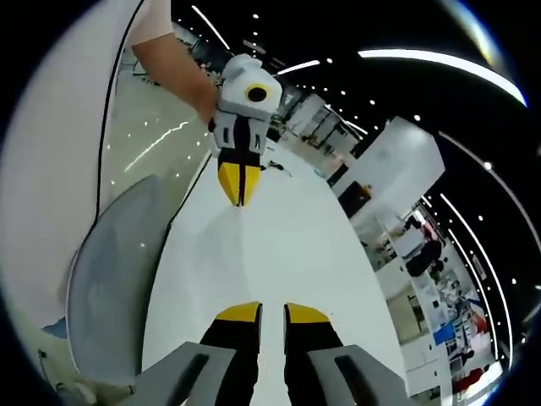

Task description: Arrange the food packaging bags into a neat stack by flattening each bag and aligning their edges.

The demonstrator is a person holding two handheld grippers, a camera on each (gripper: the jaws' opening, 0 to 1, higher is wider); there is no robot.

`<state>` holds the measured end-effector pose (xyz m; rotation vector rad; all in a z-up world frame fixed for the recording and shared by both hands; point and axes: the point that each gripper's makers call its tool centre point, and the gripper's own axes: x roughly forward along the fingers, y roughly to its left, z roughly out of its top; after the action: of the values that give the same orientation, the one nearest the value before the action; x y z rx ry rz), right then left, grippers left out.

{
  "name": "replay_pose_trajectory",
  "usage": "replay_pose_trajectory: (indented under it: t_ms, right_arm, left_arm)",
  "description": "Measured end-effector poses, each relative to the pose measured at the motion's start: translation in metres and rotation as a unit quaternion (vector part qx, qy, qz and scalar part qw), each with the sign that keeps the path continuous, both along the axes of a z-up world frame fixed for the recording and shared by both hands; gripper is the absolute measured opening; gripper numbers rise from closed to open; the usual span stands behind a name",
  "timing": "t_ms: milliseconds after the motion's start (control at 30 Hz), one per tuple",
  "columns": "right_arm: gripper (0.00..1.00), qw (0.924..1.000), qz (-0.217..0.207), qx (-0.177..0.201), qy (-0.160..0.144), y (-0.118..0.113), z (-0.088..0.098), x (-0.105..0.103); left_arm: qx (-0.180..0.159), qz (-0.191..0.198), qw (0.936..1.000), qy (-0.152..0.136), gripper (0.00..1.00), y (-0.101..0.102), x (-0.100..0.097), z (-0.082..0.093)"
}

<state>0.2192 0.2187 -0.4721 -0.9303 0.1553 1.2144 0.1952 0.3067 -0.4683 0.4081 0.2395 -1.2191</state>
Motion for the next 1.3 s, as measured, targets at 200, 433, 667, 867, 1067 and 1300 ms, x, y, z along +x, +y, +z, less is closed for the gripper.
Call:
replay_pose_trajectory:
  t_ms: [200,433,667,867,1067,1300]
  right_arm:
    - [0.07,0.999,0.024,0.025,0.027,0.032,0.002,-0.01]
    - [0.08,0.9959,0.05,0.049,0.058,0.058,0.007,-0.021]
    - [0.09,0.9946,0.065,0.043,0.069,0.07,0.005,-0.025]
    - [0.07,0.994,0.076,0.036,0.07,0.076,0.004,-0.025]
    - [0.05,0.993,0.085,0.034,0.075,0.08,0.002,-0.029]
    - [0.01,0.9923,0.092,0.03,0.077,0.082,0.0,-0.034]
  left_arm:
    - [0.004,-0.005,1.0,-0.004,0.0,0.0,0.0,0.006]
    - [-0.001,-0.011,0.9999,-0.009,0.0,-0.002,-0.004,0.012]
    - [-0.004,-0.015,0.9998,-0.013,0.0,-0.003,-0.007,0.016]
    - [-0.004,-0.02,0.9996,-0.018,0.0,-0.005,-0.01,0.018]
    - [-0.003,-0.024,0.9995,-0.022,0.0,-0.008,-0.014,0.02]
    - [-0.002,-0.025,0.9995,-0.021,0.0,-0.009,-0.015,0.019]
